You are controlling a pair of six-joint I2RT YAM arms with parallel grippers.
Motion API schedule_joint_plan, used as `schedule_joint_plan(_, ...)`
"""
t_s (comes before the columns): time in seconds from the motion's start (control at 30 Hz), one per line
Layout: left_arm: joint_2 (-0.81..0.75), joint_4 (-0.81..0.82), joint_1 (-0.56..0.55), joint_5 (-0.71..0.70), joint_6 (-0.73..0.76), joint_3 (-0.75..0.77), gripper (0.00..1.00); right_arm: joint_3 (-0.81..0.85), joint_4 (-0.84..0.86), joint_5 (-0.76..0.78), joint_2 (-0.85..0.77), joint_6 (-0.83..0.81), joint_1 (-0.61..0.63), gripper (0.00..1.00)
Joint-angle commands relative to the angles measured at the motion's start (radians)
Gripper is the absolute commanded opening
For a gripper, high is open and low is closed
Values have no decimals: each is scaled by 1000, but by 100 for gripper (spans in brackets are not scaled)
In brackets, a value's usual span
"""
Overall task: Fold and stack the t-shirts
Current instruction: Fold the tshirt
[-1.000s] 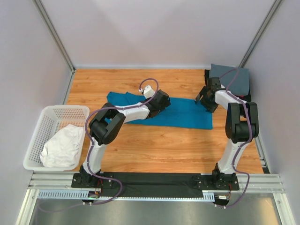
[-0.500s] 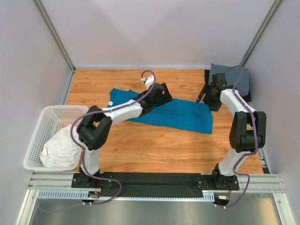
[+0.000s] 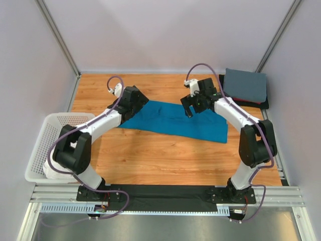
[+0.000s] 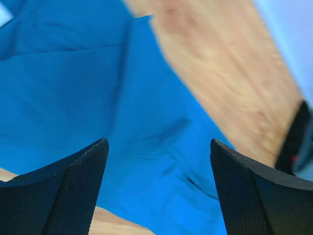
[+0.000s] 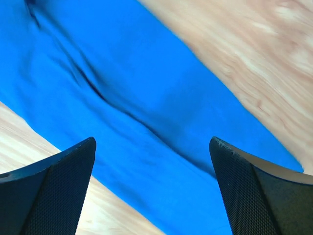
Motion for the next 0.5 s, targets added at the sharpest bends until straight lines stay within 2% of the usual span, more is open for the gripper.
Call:
schedule_joint_plan(0.0,53,-51,46,23,-95,6,91,0,-22,133,68,-268,14,100)
schedule_joint_plan(0.27,235,-139,69,-10,-117,108,91,-53,-8,104,103,-299,16,100)
schedule_joint_plan(0.47,325,-154,105,23,-163,131,91,-59,-13,131,160,-279,51,100)
